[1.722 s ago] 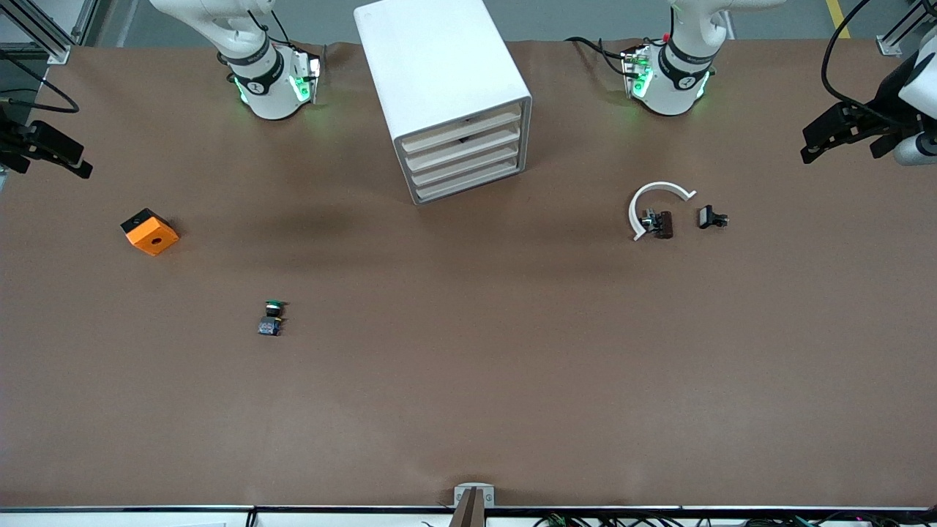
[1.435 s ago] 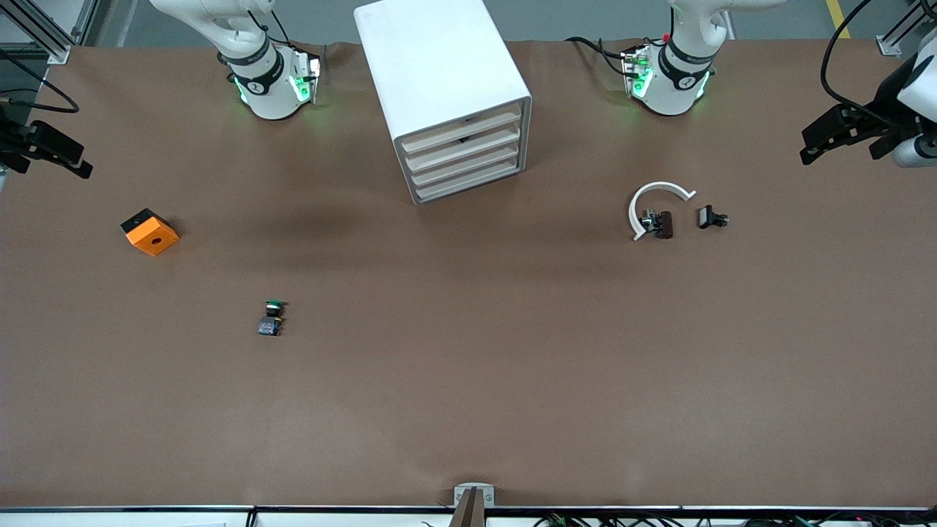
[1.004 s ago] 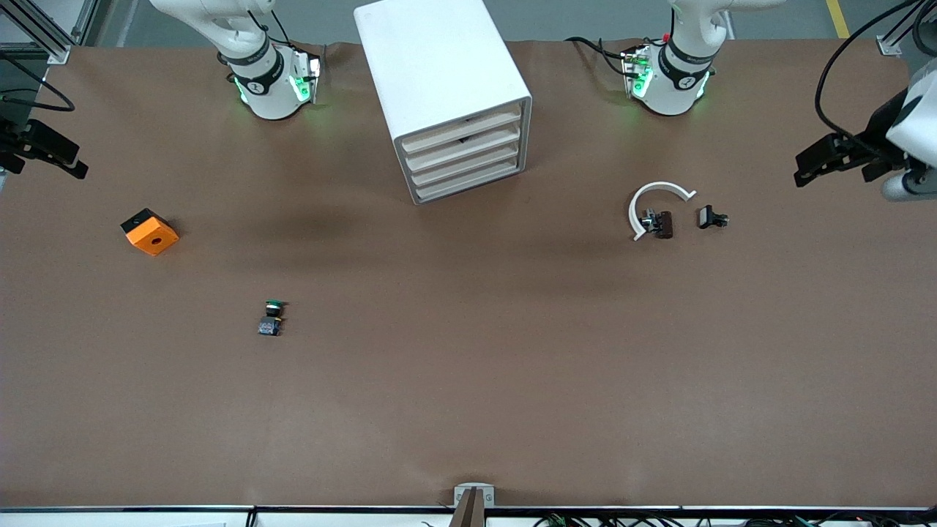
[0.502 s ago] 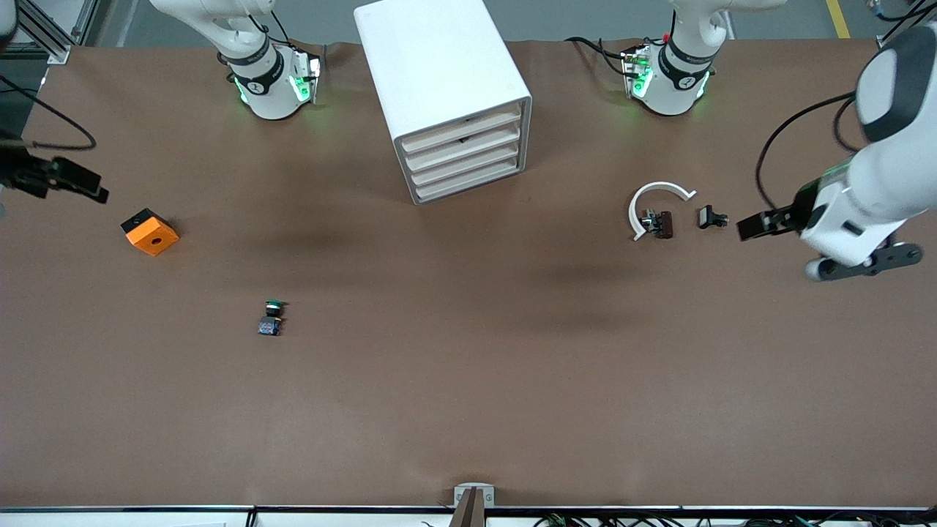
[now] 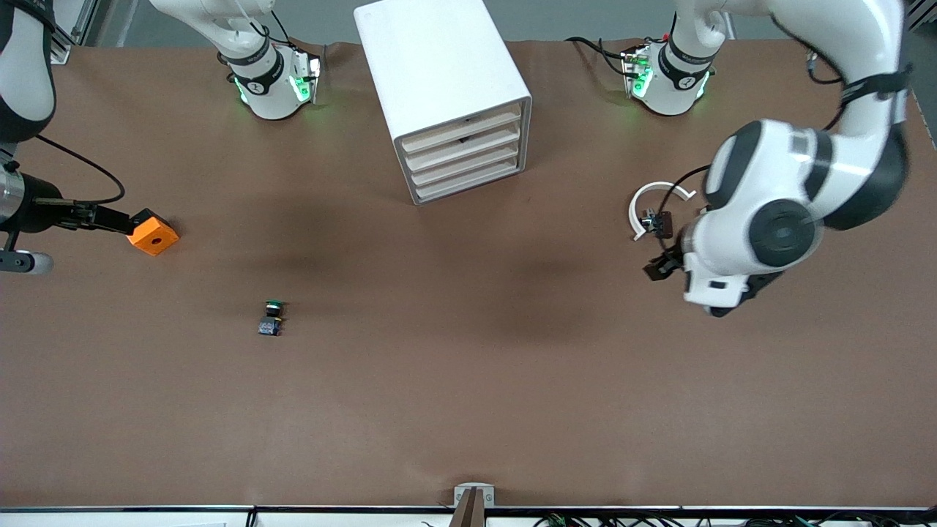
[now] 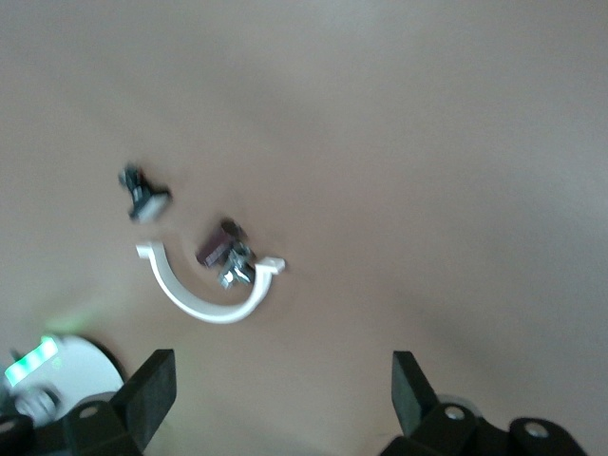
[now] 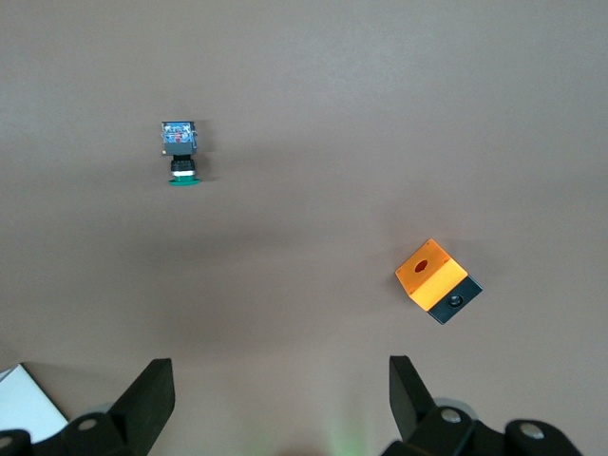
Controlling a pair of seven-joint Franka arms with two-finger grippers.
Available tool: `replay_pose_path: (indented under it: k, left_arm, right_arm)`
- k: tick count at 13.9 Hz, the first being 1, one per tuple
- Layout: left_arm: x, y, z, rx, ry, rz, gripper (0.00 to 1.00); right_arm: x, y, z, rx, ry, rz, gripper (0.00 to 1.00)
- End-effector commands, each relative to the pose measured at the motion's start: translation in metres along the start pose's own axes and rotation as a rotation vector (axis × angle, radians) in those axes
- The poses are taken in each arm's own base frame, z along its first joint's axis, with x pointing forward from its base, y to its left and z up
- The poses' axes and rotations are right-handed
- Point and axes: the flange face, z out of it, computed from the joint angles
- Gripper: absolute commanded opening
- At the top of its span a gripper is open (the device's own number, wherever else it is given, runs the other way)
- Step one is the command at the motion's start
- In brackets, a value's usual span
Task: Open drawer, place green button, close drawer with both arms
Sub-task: 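Grasp the green button with the right gripper while the left gripper grips the drawer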
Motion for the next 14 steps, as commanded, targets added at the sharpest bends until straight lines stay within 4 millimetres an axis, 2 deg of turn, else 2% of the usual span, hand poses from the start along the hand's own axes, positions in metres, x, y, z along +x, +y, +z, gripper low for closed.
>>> replay_pose_path:
  k: [1, 5, 7, 8, 10, 12, 14]
  left_arm:
    - [-0.016, 0.034, 0.037, 0.047, -0.087, -0.226, 1.00]
    - [-0.049, 0.074, 0.101, 0.134, -0.246, -0.351, 1.00]
    - [-0.059, 0.089, 0.132, 0.179, -0.307, -0.413, 1.00]
    - [-0.058, 0.099, 0.141, 0.173, -0.346, -0.446, 1.00]
    - [-0.069, 0.107, 0.155, 0.201, -0.377, -0.482, 1.00]
    - [-0.076, 0.113, 0.173, 0.232, -0.405, -0.501, 1.00]
    - [-0.088, 0.122, 0.191, 0.256, -0.515, -0.517, 1.00]
  right_arm:
    - [0.012, -0.026, 0.015, 0.004, 0.056, -0.026, 1.00]
    - [0.019, -0.073, 0.083, 0.050, 0.119, 0.026, 1.00]
    - [0.017, -0.098, 0.114, 0.052, 0.156, 0.038, 1.00]
    - [0.017, -0.105, 0.130, 0.055, 0.177, 0.046, 1.00]
    - [0.026, -0.118, 0.163, 0.056, 0.208, 0.033, 1.00]
    - [0.040, -0.123, 0.196, 0.051, 0.215, 0.029, 1.00]
    - [0.058, -0.133, 0.232, 0.046, 0.213, 0.023, 1.00]
